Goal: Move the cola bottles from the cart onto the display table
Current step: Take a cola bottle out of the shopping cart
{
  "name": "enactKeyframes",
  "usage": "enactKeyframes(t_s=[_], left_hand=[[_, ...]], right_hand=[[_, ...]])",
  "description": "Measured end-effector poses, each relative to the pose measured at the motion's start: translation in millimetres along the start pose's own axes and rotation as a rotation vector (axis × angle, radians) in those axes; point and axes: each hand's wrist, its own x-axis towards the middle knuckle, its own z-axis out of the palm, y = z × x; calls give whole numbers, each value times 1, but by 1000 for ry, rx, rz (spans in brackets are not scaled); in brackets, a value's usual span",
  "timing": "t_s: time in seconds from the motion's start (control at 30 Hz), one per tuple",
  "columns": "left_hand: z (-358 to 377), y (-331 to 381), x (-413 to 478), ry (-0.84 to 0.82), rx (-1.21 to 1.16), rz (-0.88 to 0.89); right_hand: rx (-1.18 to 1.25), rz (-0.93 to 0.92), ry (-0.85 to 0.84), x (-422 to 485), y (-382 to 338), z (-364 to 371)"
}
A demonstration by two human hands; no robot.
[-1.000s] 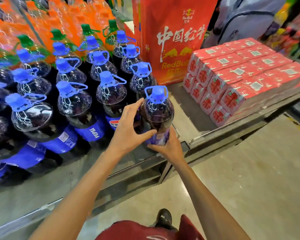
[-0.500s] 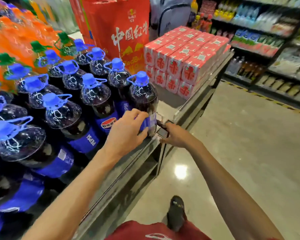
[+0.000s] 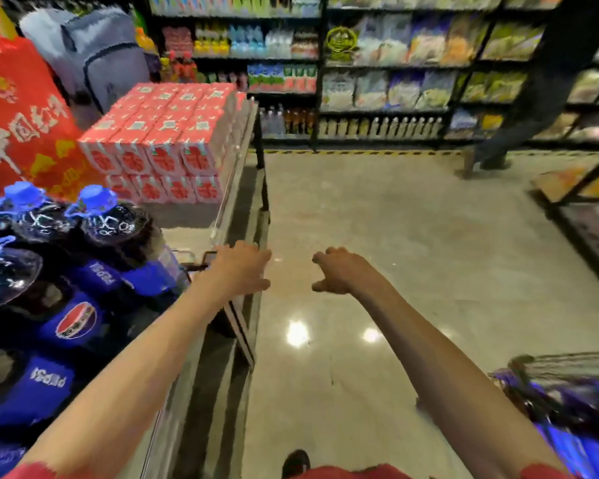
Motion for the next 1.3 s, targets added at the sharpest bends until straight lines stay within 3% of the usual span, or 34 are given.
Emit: enactKeyframes(t_s=[0.33, 0.6, 0.77, 0.93, 1.3], left_hand=[[-32, 175, 42, -1, 147, 290], [-29, 327, 0, 22, 207, 492], [-9, 418, -46, -66, 188, 570], [7, 494, -91, -31, 168, 652], [23, 620, -114, -38, 313, 789]], right_hand=[[71, 410, 40, -153, 121, 36], [148, 623, 37, -315, 183, 83], [221, 705, 39, -417, 205, 124], [306, 754, 8, -495, 228, 161], [392, 824, 12, -577, 292, 207]])
